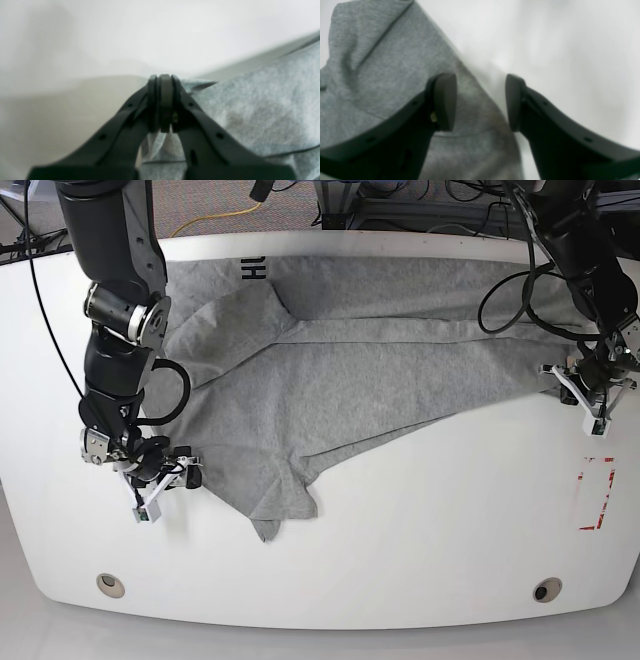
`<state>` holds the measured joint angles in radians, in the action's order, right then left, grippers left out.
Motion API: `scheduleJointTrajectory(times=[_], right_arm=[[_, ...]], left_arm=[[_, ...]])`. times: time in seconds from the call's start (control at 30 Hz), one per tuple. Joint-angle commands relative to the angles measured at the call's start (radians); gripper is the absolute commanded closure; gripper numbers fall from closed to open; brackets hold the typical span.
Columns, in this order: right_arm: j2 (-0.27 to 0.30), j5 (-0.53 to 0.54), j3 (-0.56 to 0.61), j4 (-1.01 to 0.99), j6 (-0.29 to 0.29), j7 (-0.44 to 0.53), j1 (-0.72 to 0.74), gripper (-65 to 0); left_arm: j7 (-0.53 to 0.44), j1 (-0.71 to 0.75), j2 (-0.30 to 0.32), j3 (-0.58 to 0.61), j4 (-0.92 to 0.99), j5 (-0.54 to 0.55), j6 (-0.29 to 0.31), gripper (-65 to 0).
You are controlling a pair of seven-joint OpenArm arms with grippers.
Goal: Fold the T-shirt properly
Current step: 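Move the right gripper to the shirt hem and pinch it, then move the left gripper along the shirt side and grasp the hem corner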
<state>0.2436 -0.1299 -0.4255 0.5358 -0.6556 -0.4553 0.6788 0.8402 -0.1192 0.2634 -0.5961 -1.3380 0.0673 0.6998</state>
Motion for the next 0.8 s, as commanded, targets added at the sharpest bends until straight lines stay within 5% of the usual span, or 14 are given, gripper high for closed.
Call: scheduleJointTrajectory(times=[0.0, 0.47, 0.77], right_arm=[[-0.005, 0.014, -0.002, 0.017, -0.011, 0.020, 0.028, -30.1], [-0.059, 0.013, -0.002, 0.019, -0.008, 0.108, -0.006, -30.6], [0.001, 0.013, 0.000, 0.020, -0.008, 0.108, 0.025, -34.9]], left_arm=[[-0.017, -0.020, 0.020, -0.003, -0.021, 0.010, -0.002, 0.0], [-0.017, -0.020, 0.020, -0.003, -0.051, 0.012, -0.002, 0.0], [-0.017, 0.000, 0.017, 0.000, -0.090, 0.010, -0.002, 0.0]])
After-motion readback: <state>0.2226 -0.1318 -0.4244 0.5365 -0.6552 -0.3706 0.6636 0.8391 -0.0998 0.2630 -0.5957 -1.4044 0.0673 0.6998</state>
